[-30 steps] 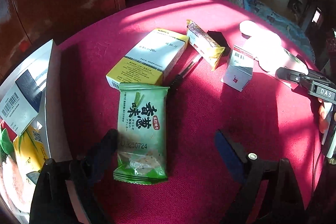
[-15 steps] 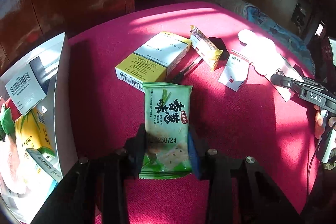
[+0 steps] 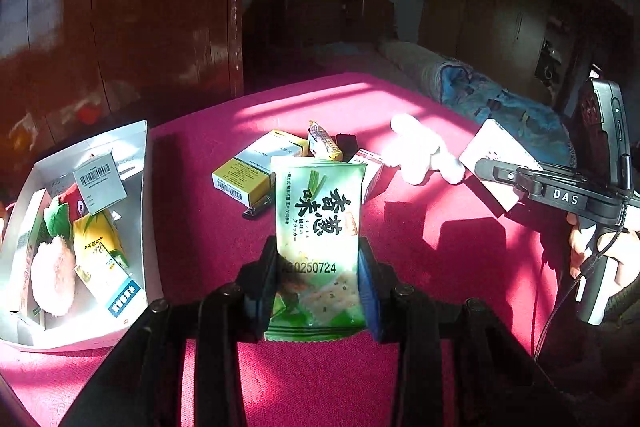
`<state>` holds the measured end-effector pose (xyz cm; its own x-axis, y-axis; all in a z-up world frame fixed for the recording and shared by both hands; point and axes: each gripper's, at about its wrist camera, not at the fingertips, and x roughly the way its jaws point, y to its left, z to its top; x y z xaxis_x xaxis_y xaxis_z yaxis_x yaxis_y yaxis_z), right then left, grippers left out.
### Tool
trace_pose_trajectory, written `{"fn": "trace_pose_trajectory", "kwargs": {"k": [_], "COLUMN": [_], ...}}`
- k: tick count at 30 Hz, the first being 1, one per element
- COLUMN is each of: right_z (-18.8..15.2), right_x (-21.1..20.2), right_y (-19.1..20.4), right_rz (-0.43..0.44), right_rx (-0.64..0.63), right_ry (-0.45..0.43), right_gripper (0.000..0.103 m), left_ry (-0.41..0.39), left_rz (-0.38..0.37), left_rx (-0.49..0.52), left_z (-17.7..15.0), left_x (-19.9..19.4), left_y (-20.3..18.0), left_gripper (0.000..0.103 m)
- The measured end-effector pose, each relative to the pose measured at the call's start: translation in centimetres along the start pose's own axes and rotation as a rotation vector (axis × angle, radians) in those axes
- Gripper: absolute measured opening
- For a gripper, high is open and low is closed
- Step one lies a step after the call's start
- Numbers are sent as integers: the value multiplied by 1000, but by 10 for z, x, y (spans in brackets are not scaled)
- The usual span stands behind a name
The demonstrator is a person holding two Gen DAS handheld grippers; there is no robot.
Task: Organize objects
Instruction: 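Carry green packet with left tool while right tool carries white box to tray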
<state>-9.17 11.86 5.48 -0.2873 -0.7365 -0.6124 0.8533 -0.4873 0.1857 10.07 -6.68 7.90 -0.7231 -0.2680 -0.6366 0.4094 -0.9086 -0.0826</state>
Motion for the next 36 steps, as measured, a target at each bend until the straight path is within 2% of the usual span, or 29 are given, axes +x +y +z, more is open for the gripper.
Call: {"fn": "trace_pose_trajectory", "kwargs": {"k": [6,13,22,31,36], "right_z": [3,13,10,8,9], "right_x": [-31,-54,-44,-46,-44], "right_y": [13,31,64,72,79], "right_rz": [32,49,92,90,100], "right_rx": [-9,-16,-56,-56,-57], "right_ry": [-71,-152,-139,-175,-177], "right_gripper": [26,26,26,26,26], "left_ry": [-70,-169,-208,-270,-278], "left_rz": [21,56,91,115,119], "left_rx": [0,-59,-127,-165,-161], "left_z": [1,-1,-12,-19,-21], "left_x": [-28,-52,-70,-81,-83], "left_y": [-5,12,36,46,46], "left_gripper": [36,36,36,36,37]}}
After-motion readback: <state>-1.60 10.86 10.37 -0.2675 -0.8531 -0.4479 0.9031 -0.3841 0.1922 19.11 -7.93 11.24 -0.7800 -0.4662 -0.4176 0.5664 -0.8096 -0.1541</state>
